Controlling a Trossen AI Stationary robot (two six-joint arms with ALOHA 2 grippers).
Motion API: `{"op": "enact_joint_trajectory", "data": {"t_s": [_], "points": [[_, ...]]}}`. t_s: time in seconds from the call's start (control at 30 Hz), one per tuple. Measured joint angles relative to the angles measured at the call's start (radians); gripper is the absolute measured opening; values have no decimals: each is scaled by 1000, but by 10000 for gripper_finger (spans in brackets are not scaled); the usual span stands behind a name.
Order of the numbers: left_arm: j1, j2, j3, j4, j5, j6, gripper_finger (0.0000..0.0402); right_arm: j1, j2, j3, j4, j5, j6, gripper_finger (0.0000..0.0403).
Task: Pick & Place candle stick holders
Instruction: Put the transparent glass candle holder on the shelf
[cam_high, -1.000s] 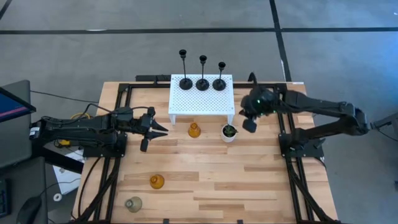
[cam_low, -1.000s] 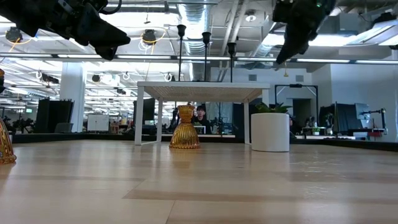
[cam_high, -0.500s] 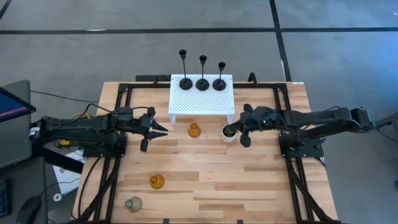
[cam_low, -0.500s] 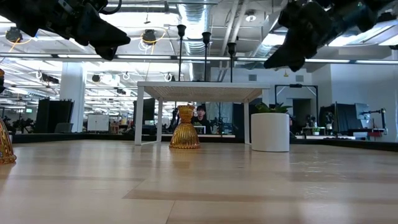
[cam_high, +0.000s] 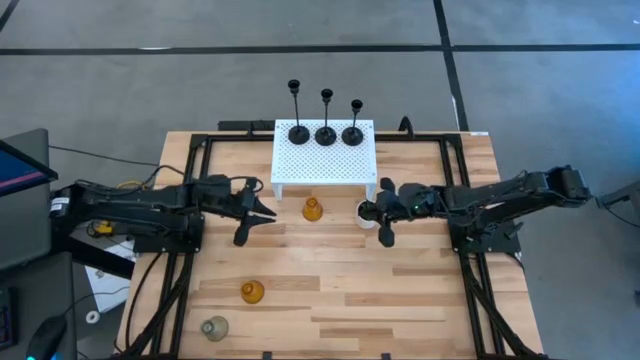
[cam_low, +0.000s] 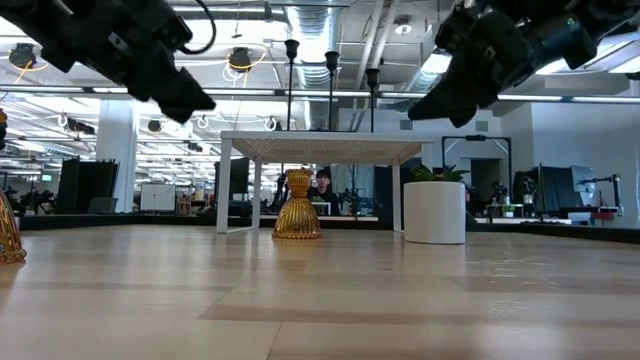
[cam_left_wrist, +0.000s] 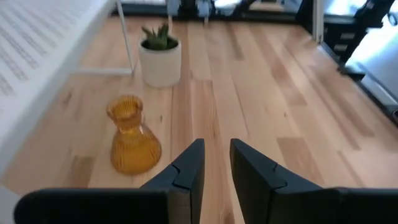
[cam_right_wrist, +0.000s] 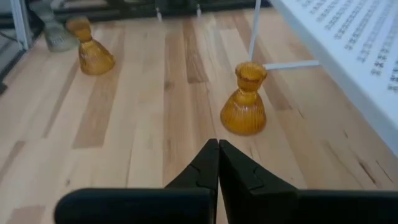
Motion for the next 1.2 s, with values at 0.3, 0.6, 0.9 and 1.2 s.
{"op": "enact_joint_trajectory", "data": {"t_s": [0.3,0.6,0.9,1.2], "points": [[0,76,0,87,52,-15,76,-13,-5,0,3,0,-8,0],[-24,73,0,89,128,-35,76,-13,-4,0,15,0,-8,1],[-75,74,0,88,124,-31,76,16,3,1,95,-2,-8,1],[-197,210,-32,255,-273,-138,76,22,3,1,104,0,-8,1]]}}
